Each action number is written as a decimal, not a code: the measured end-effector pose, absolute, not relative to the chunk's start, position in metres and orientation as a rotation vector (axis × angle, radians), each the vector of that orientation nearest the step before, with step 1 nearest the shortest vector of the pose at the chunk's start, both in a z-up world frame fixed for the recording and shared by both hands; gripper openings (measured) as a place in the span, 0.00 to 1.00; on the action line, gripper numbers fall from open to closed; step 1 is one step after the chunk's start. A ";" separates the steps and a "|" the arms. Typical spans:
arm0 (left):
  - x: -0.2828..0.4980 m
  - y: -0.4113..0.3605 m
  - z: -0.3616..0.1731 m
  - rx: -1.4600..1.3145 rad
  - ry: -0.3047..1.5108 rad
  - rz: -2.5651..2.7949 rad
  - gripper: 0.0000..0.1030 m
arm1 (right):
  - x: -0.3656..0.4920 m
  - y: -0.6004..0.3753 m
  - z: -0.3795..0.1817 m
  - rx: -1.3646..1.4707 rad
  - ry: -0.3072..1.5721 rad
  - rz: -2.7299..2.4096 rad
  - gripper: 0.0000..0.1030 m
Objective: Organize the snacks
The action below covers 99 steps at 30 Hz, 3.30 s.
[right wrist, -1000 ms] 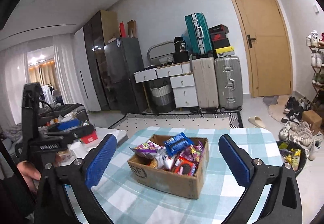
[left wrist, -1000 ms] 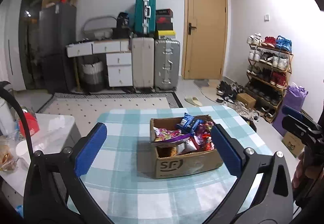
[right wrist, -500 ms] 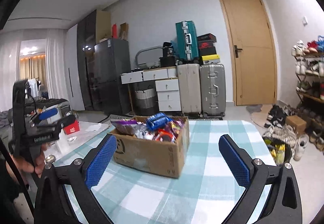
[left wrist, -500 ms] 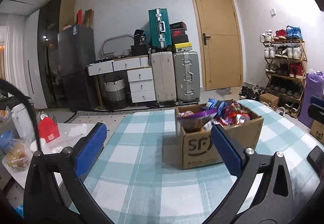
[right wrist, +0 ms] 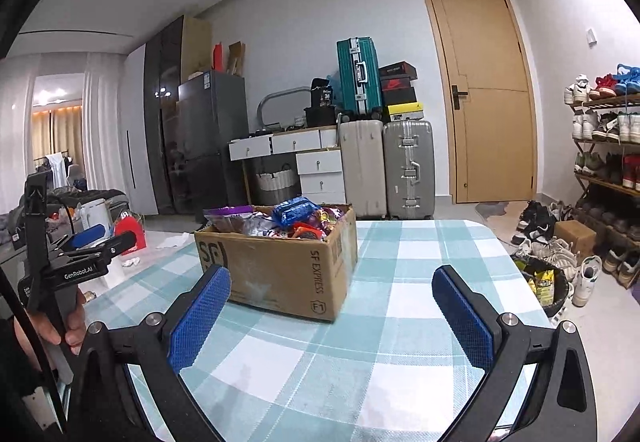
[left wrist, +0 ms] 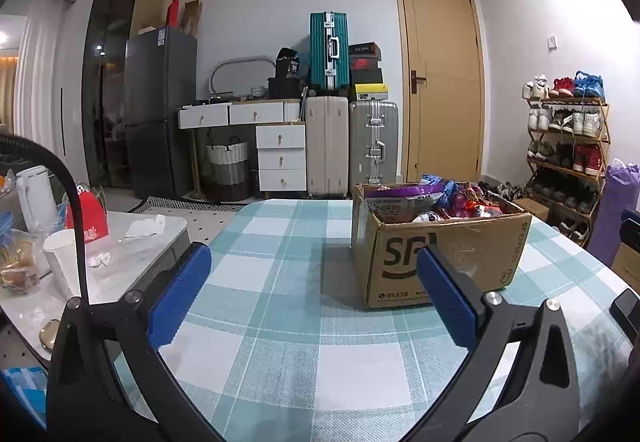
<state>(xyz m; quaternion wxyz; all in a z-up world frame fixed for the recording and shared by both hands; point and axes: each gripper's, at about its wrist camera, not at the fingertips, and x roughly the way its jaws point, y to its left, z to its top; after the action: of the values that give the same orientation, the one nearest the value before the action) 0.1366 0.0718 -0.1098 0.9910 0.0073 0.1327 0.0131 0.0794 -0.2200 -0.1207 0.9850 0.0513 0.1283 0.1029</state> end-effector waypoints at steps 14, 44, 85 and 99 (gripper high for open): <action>0.153 0.071 -0.129 0.014 0.325 0.003 1.00 | 0.071 -0.214 -0.125 0.066 0.225 0.204 1.00; 0.153 0.075 -0.128 0.010 0.321 0.029 1.00 | 0.081 -0.213 -0.132 0.050 0.258 0.191 1.00; 0.152 0.074 -0.129 0.015 0.323 -0.006 1.00 | 0.079 -0.211 -0.131 0.044 0.253 0.182 1.00; 0.151 0.074 -0.129 0.017 0.325 0.046 1.00 | 0.079 -0.212 -0.131 0.046 0.251 0.183 1.00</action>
<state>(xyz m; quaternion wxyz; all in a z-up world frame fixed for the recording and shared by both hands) 0.1509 0.0741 -0.1293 0.9865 0.0087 0.1618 0.0230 0.0788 -0.2115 -0.1309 0.9877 0.0227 0.1251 0.0909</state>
